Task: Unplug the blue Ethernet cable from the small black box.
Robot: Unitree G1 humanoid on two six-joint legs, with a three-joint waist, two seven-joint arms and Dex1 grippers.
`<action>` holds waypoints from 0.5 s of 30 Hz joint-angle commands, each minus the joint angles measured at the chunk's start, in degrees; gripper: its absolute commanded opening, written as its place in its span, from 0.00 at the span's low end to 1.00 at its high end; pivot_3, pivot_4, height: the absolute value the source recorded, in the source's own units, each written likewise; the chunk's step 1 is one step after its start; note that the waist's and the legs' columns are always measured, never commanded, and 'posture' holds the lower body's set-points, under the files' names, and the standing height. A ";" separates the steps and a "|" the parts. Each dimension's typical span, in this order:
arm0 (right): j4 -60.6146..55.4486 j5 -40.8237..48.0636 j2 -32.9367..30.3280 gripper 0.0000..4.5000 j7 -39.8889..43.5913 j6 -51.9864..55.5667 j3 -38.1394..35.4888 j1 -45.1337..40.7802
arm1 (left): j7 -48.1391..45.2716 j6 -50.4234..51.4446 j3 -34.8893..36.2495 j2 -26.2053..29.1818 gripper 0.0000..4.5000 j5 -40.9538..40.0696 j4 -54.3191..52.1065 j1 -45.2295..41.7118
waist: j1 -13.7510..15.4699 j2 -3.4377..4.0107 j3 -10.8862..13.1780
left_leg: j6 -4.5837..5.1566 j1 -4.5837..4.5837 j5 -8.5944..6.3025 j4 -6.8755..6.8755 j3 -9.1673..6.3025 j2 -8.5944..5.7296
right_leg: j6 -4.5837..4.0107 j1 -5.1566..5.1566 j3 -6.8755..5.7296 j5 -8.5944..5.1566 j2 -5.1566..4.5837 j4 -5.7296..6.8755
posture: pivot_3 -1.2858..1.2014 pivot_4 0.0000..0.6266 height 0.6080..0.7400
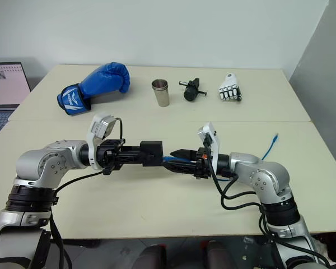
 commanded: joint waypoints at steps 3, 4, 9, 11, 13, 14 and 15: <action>-1.50 0.50 0.37 0.40 0.69 -0.22 -0.69 -1.11 | -0.70 -0.22 0.55 0.20 0.17 -0.33 -1.20 -1.29 | 0.00 0.00 0.00 | 0.00 0.00 0.00 0.00 0.00 0.00 | 0.00 0.00 0.00 0.00 0.00 0.00 | 0.52 0.24 1.00; -1.48 0.51 0.48 0.34 0.58 -0.22 -0.73 -1.10 | -0.79 -0.26 0.47 0.26 0.17 -0.25 -1.21 -1.29 | 0.00 0.00 0.00 | 0.00 0.00 0.00 0.00 0.00 0.00 | 0.00 0.00 0.00 0.00 0.00 0.00 | 0.52 0.24 1.00; -1.48 0.19 0.44 0.09 0.64 -0.40 -0.51 -1.02 | -0.75 -0.23 0.39 0.20 0.17 -0.13 -1.29 -1.38 | 0.00 0.00 0.00 | 0.00 0.00 0.00 0.00 0.00 0.00 | 0.00 0.00 0.00 0.00 0.00 0.00 | 0.52 0.24 1.00; -1.53 0.06 0.36 0.01 0.73 -0.44 -0.38 -0.98 | -0.74 -0.29 0.41 0.12 0.17 -0.03 -1.19 -1.42 | -0.01 0.00 0.00 | 0.00 0.00 0.00 -0.01 0.00 0.00 | 0.00 0.00 0.00 0.00 0.00 -0.01 | 0.52 0.24 1.00; -1.61 -0.05 0.22 0.01 0.95 -0.45 -0.20 -0.97 | -0.67 -0.34 0.41 -0.03 0.17 0.06 -0.96 -1.56 | -0.01 0.00 0.00 | 0.00 0.00 0.00 -0.01 0.00 0.00 | 0.01 0.00 0.00 0.00 0.00 -0.01 | 0.52 0.24 1.00; -1.64 -0.10 0.20 0.01 1.01 -0.46 -0.14 -0.97 | -0.64 -0.36 0.40 -0.10 0.17 0.10 -0.87 -1.63 | -0.01 0.00 0.00 | 0.00 0.00 0.00 -0.01 0.00 0.00 | 0.00 0.00 0.00 0.00 0.00 -0.01 | 0.52 0.24 1.00; -1.68 -0.11 0.16 0.01 1.09 -0.42 -0.09 -0.96 | -0.62 -0.34 0.39 -0.17 0.17 0.09 -0.80 -1.67 | -0.01 0.00 0.00 | 0.00 0.00 0.00 -0.01 0.00 0.00 | 0.00 0.00 0.00 0.00 0.00 -0.01 | 0.52 0.24 1.00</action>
